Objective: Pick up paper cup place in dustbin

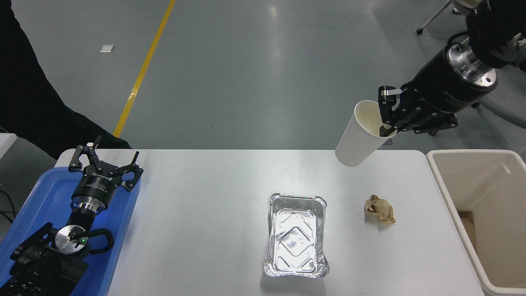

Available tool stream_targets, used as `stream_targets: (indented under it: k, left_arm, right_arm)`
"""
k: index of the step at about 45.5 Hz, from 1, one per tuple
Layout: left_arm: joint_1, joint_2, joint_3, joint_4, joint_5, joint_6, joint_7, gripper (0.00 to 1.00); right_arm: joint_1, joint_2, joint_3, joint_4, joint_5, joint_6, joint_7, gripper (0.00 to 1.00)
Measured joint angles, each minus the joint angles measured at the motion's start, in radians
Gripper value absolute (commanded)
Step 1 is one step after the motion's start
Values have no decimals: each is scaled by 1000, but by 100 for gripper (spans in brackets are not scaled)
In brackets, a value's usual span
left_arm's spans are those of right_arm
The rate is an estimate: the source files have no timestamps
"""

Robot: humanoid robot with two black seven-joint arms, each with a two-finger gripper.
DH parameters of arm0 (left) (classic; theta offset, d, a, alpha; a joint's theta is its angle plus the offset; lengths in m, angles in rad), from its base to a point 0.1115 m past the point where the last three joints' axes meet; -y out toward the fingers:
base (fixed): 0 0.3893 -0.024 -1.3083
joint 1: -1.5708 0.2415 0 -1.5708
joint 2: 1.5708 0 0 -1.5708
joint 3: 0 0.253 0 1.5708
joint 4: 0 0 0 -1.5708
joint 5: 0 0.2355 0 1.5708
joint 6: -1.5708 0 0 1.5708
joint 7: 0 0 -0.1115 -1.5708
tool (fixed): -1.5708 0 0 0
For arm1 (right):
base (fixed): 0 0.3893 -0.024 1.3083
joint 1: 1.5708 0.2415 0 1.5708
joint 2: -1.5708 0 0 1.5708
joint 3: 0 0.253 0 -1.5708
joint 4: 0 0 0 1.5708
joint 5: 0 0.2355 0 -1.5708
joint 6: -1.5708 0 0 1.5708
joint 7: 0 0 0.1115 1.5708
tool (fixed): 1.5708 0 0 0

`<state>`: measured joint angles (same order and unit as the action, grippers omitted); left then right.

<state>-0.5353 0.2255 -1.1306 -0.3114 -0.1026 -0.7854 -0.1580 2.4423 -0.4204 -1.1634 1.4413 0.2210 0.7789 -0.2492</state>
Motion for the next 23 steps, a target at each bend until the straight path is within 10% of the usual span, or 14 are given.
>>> stream_targets:
  k: [23]
  left_arm:
    - [3, 0, -2, 1, -1, 0, -4, 99]
  right_arm:
    - [21, -86, -276, -41, -33, 6, -1, 0]
